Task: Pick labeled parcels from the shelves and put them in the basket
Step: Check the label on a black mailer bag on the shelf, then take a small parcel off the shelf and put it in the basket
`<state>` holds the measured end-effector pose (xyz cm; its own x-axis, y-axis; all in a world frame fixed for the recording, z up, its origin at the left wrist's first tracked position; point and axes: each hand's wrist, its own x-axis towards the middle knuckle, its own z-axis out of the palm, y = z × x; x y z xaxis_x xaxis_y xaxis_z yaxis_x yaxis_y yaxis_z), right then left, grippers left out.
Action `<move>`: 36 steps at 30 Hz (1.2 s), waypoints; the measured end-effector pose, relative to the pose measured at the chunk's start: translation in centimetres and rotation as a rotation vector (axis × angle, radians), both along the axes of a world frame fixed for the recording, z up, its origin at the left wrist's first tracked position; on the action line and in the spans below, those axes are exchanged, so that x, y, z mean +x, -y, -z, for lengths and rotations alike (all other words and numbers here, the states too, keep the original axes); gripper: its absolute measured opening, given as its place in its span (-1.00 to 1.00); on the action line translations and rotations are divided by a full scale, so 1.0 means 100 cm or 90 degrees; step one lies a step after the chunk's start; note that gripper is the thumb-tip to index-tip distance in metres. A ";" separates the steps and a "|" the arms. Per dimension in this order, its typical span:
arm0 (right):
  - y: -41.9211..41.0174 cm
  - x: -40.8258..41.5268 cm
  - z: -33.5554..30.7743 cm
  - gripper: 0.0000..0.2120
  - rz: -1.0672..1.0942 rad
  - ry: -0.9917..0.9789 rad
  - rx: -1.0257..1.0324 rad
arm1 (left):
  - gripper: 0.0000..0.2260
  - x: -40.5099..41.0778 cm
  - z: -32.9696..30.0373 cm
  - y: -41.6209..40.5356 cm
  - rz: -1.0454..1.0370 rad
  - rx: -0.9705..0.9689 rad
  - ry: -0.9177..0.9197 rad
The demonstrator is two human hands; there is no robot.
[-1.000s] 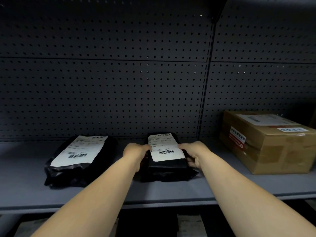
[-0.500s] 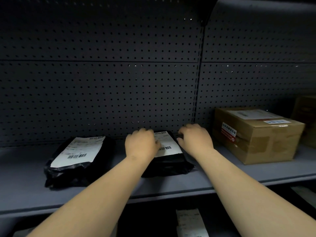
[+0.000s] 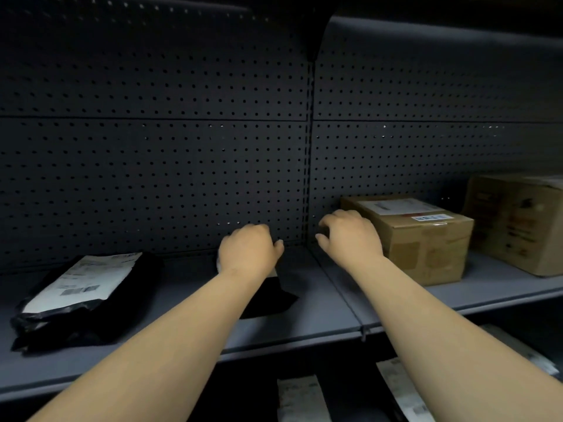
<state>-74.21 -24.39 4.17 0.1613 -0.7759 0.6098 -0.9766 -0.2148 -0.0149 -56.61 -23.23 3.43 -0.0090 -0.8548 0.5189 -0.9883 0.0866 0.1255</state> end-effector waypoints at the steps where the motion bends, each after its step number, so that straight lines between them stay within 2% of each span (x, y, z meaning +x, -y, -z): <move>1: 0.000 -0.010 -0.003 -0.68 0.002 0.003 -0.001 | -0.68 -0.010 -0.002 0.001 0.003 0.001 -0.010; 10: 0.010 -0.117 -0.024 -0.66 0.029 0.015 -0.026 | -0.64 -0.114 -0.019 0.009 0.000 0.042 -0.108; 15: 0.019 -0.185 -0.029 -0.67 0.031 0.070 -0.008 | -0.63 -0.166 -0.026 0.015 -0.003 0.059 -0.217; 19: 0.032 -0.224 -0.028 -0.64 0.023 0.237 0.032 | -0.70 -0.191 -0.029 0.026 -0.014 0.119 -0.349; 23: 0.045 -0.246 -0.025 -0.59 0.019 0.500 0.146 | -0.68 -0.210 -0.029 0.036 -0.032 0.164 -0.595; 25: 0.052 -0.251 -0.024 -0.57 -0.012 0.677 0.222 | -0.54 -0.217 -0.027 0.039 -0.037 0.179 -0.721; 27: 0.055 -0.256 -0.023 -0.57 -0.022 0.795 0.290 | -0.43 -0.220 -0.026 0.041 -0.040 0.196 -0.806; 30: 0.058 -0.261 -0.021 -0.56 -0.027 0.880 0.381 | -0.47 -0.220 -0.025 0.049 -0.021 0.229 -0.916; 32: 0.059 -0.264 -0.021 -0.52 -0.018 0.925 0.462 | -0.55 -0.219 -0.025 0.051 -0.020 0.258 -0.947; 36: 0.063 -0.270 -0.023 -0.71 -0.053 0.999 0.593 | -0.76 -0.218 -0.025 0.053 -0.032 0.289 -0.963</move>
